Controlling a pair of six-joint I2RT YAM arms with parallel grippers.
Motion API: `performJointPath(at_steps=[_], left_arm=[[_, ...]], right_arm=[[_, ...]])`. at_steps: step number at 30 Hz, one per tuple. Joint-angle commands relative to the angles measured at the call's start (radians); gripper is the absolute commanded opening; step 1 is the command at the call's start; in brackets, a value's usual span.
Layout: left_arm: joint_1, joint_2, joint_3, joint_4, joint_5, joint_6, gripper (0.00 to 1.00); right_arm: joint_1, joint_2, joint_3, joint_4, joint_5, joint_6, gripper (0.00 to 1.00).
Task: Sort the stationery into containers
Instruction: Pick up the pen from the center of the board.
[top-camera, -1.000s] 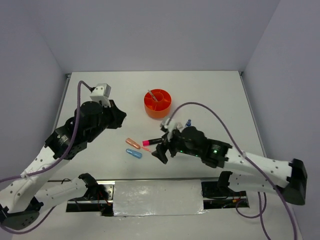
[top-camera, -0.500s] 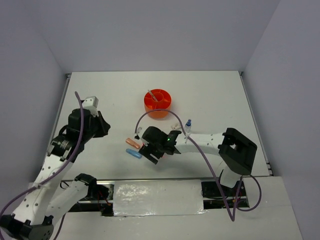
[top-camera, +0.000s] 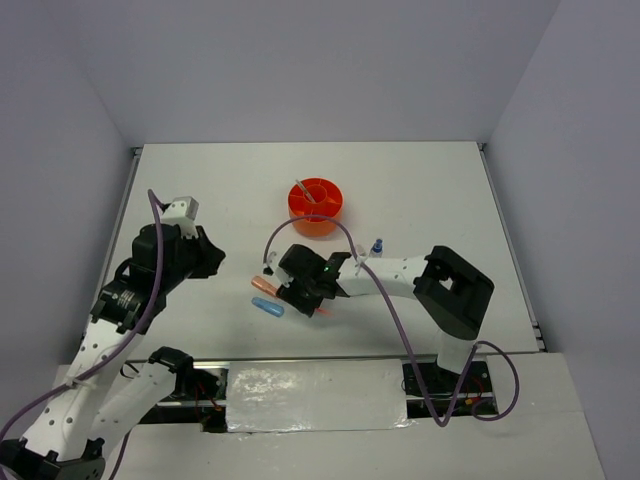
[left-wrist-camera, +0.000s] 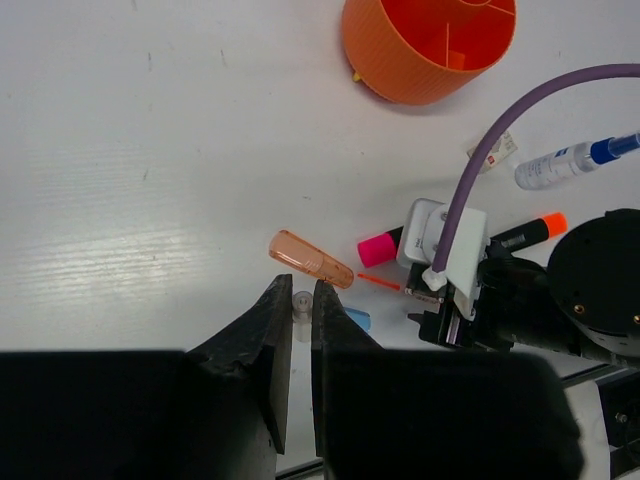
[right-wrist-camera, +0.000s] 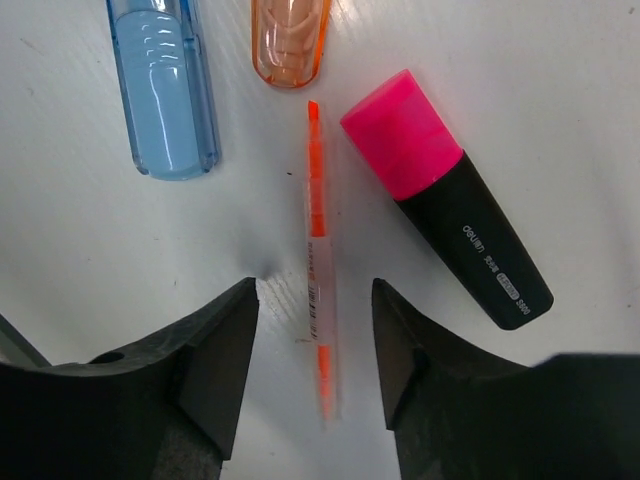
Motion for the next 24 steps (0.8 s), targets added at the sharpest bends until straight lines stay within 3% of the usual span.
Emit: performJointPath(at_steps=[1, 8, 15, 16, 17, 21, 24], left_arm=[[-0.020, -0.020, 0.005, 0.047, 0.017, 0.024, 0.00], [-0.034, -0.040, 0.005, 0.047, 0.017, 0.024, 0.00], [-0.037, -0.041, 0.008, 0.047, 0.017, 0.022, 0.00], [-0.037, -0.041, 0.006, 0.047, 0.017, 0.022, 0.00], [-0.037, -0.044, 0.006, 0.047, 0.017, 0.022, 0.00], [-0.039, -0.058, 0.008, 0.054, 0.017, 0.021, 0.00], [-0.039, -0.064, 0.014, 0.063, 0.029, 0.018, 0.00]], right_arm=[[-0.008, 0.014, 0.023, 0.007, -0.053, -0.016, 0.54], [-0.006, 0.035, -0.023, 0.014, -0.132, 0.013, 0.23], [-0.005, 0.026, -0.067, 0.017, -0.105, 0.059, 0.17], [-0.005, 0.031, -0.069, 0.019, -0.105, 0.063, 0.13], [0.001, 0.038, -0.067, 0.016, -0.093, 0.076, 0.00], [0.024, -0.010, -0.084, 0.024, -0.064, 0.125, 0.00], [0.032, -0.136, -0.104, 0.013, -0.009, 0.181, 0.00]])
